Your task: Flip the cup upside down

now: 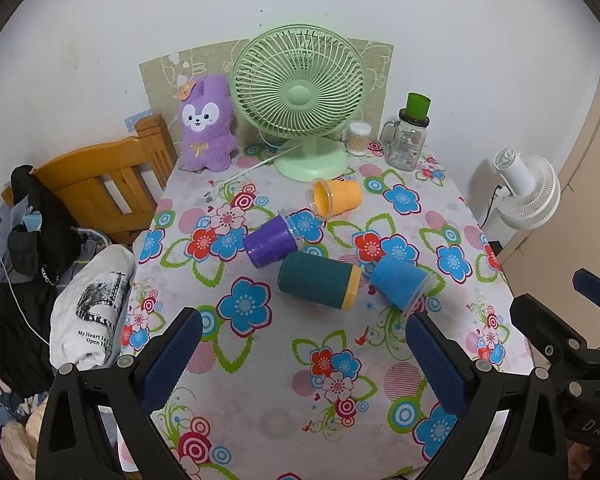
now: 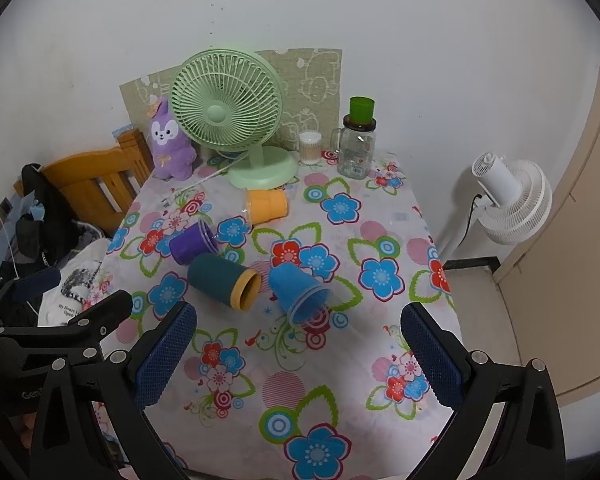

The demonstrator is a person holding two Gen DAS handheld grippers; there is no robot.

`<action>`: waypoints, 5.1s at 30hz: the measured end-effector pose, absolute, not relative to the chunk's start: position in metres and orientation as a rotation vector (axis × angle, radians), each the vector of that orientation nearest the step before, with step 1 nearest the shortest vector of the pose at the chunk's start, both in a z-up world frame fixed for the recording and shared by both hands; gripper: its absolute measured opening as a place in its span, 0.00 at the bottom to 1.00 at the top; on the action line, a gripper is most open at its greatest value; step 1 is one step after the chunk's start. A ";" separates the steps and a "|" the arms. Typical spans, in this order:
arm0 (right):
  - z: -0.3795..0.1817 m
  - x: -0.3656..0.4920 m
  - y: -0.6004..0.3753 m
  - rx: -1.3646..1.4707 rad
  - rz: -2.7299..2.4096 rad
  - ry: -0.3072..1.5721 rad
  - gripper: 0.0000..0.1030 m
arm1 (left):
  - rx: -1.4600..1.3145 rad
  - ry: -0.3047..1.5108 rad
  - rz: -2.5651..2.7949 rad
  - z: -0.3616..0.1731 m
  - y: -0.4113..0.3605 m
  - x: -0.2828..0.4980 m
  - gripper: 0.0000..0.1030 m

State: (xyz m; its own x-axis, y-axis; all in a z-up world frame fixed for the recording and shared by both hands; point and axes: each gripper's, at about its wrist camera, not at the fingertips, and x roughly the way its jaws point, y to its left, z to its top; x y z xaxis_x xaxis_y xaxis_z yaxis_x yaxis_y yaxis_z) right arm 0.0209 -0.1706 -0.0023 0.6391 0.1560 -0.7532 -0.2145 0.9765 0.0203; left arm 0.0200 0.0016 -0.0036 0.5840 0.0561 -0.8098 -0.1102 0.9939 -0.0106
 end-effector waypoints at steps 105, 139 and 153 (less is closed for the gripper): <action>-0.164 0.266 -0.248 -0.153 0.484 1.253 1.00 | -0.328 1.409 0.351 -0.184 -0.122 0.201 0.63; -0.162 0.122 -0.218 -0.014 0.315 1.286 1.00 | -0.034 1.416 0.068 -0.170 -0.086 0.072 0.64; -0.176 0.078 -0.204 0.009 0.237 1.311 1.00 | -0.002 1.403 0.008 -0.189 -0.070 0.047 0.64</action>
